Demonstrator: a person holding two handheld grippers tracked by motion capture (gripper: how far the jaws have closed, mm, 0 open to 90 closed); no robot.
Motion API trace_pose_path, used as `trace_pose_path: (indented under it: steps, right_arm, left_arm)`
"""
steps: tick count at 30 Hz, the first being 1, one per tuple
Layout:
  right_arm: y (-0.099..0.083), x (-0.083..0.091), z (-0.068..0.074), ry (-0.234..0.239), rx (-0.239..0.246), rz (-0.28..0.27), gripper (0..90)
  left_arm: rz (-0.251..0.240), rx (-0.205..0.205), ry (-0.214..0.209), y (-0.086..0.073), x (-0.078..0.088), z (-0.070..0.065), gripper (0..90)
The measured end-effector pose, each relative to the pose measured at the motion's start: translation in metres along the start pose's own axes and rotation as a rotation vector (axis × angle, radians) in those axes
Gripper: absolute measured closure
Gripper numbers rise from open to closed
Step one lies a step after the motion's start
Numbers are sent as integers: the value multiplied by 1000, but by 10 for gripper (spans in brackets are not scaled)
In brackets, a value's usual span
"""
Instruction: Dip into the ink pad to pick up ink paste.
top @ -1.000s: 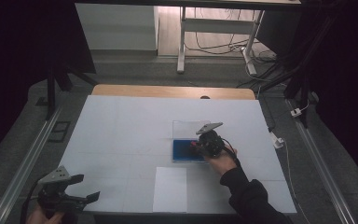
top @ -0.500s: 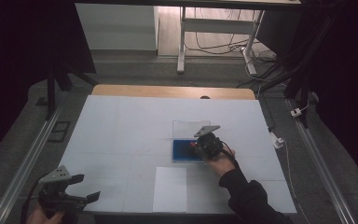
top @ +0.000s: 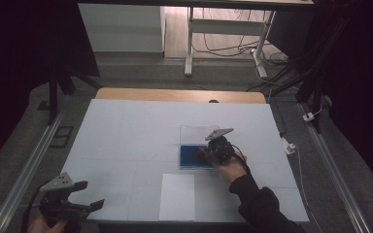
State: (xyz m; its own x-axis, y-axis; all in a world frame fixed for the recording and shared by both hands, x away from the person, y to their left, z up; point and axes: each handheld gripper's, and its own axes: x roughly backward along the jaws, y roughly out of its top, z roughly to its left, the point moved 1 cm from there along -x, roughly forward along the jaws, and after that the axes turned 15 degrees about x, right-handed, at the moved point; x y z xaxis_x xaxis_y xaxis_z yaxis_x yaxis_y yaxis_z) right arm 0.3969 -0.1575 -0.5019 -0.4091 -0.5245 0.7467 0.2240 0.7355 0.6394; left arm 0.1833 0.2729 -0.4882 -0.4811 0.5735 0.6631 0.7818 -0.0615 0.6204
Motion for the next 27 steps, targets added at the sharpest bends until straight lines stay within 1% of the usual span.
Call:
trace_pose_path:
  steps: [2, 5, 10, 12, 17, 20, 22, 27]
  right_arm:
    - [1, 0, 2, -8, 4, 9, 804]
    - [4, 1, 5, -28, 23, 30, 803]
    - [5, 2, 5, -32, 16, 28, 802]
    - [7, 5, 4, -36, 15, 15, 801]
    - [10, 17, 0, -34, -10, -35, 801]
    - [10, 20, -1, -27, -15, -49, 800]
    - [10, 21, -1, -17, -5, -50, 798]
    - [13, 23, 1, -13, -8, -59, 800]
  left_arm:
    - [1, -5, 1, 0, 0, -1, 54]
    - [1, -16, 5, 0, 0, -2, 52]
    - [-2, -19, 12, 0, 0, -2, 49]
    - [-4, -18, 10, 0, 0, -2, 47]
    - [-8, -16, 6, -1, 0, -2, 46]
    - [-8, -17, 9, -1, 0, -2, 45]
    - [-7, -17, 11, 0, 0, -2, 45]
    - [-8, -22, 12, -1, 0, -3, 41]
